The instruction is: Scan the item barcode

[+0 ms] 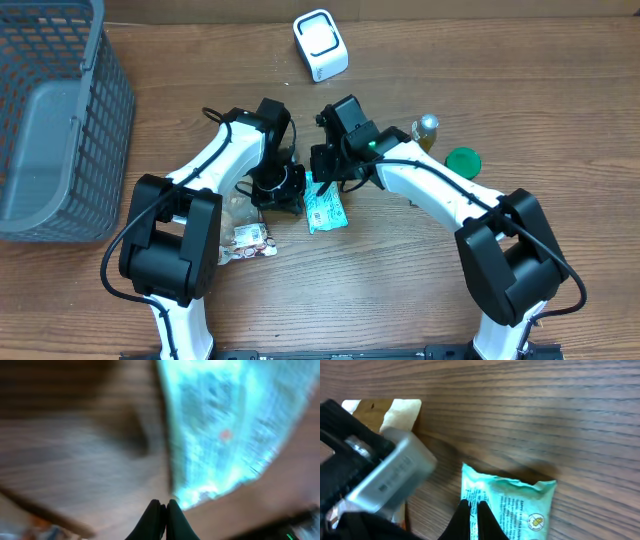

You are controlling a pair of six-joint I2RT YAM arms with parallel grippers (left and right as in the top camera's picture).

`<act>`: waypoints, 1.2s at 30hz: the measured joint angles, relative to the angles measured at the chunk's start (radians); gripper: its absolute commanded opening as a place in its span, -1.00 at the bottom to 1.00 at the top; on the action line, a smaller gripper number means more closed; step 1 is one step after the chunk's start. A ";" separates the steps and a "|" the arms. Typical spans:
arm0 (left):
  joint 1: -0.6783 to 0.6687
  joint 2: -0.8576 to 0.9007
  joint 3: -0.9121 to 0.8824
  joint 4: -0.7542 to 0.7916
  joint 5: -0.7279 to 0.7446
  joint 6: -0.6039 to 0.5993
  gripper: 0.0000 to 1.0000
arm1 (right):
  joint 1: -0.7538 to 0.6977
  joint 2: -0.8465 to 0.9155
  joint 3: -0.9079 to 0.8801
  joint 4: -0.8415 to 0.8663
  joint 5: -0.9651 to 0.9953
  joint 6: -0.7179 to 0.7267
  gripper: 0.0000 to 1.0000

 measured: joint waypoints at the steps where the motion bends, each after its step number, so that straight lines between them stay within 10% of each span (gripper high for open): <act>1: 0.000 0.000 0.000 -0.008 0.018 0.003 -0.92 | 0.001 0.000 0.000 0.000 -0.001 0.000 -0.93; 36: 0.000 0.000 -0.001 0.001 0.063 0.023 -0.89 | -0.067 0.077 0.014 -0.241 0.014 0.023 -0.86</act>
